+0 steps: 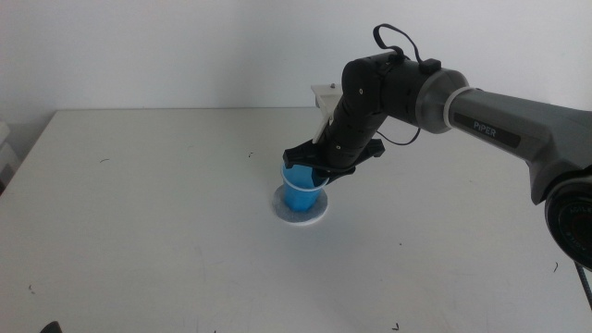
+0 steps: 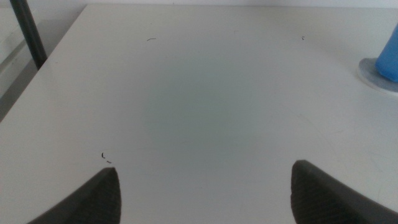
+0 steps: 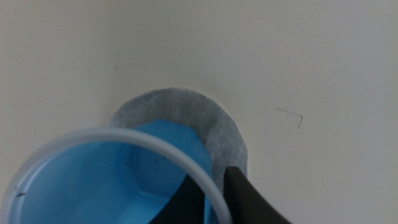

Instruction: Place an empty cup on a cup mat.

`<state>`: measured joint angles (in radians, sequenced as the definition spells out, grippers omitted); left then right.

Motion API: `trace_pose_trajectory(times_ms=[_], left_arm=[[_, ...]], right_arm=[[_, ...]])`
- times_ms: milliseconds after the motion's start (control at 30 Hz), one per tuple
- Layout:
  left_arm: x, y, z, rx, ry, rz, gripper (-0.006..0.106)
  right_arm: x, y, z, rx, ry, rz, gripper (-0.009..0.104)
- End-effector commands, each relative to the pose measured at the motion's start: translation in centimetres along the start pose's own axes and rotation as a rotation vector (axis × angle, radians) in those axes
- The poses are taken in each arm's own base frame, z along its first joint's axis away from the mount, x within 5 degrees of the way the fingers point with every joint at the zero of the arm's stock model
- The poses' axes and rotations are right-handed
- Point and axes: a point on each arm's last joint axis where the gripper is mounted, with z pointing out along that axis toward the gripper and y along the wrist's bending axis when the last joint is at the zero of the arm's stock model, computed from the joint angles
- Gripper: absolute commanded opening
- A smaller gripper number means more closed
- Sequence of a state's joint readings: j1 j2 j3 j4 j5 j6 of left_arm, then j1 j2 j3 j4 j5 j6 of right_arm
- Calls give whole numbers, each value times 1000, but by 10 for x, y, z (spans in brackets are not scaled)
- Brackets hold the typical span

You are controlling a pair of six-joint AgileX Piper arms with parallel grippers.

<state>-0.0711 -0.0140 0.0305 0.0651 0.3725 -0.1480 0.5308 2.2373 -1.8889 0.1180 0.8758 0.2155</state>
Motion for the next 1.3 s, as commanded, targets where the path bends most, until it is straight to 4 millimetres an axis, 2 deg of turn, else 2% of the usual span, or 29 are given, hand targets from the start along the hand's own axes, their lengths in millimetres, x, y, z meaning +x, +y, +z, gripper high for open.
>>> trace_pose_trajectory(times_ms=[0, 200, 333, 467, 700, 833, 967, 1133, 1200, 1267], left_arm=[[-8, -1, -1, 10, -76, -11, 105], [-8, -1, -1, 10, -76, -11, 105], [-8, -1, -1, 10, -76, -11, 105], [-8, -1, -1, 10, -76, -11, 105], [-8, -1, -1, 10, -76, -11, 105], [-8, -1, -1, 10, -76, -11, 105], [-8, -1, -1, 10, -76, -11, 105], [-8, -1, -1, 10, -76, -11, 105], [-8, -1, -1, 10, -76, -11, 105], [-8, -1, -1, 10, -76, -11, 105]], right_arm=[[-12, 8, -35, -30, -84, -29, 18], [-12, 9, -41, -34, -87, -30, 55], [-15, 14, -66, -57, -132, -28, 78], [-19, 11, -113, -79, -202, -22, 87], [-12, -12, -223, -56, -359, -53, 87], [8, -22, -287, -13, -436, -85, 87], [35, -48, -337, 54, -480, -63, 87], [89, -76, -369, 133, -589, 10, 87], [115, -84, -377, 159, -663, 37, 87], [146, -89, -377, 178, -699, 55, 87]])
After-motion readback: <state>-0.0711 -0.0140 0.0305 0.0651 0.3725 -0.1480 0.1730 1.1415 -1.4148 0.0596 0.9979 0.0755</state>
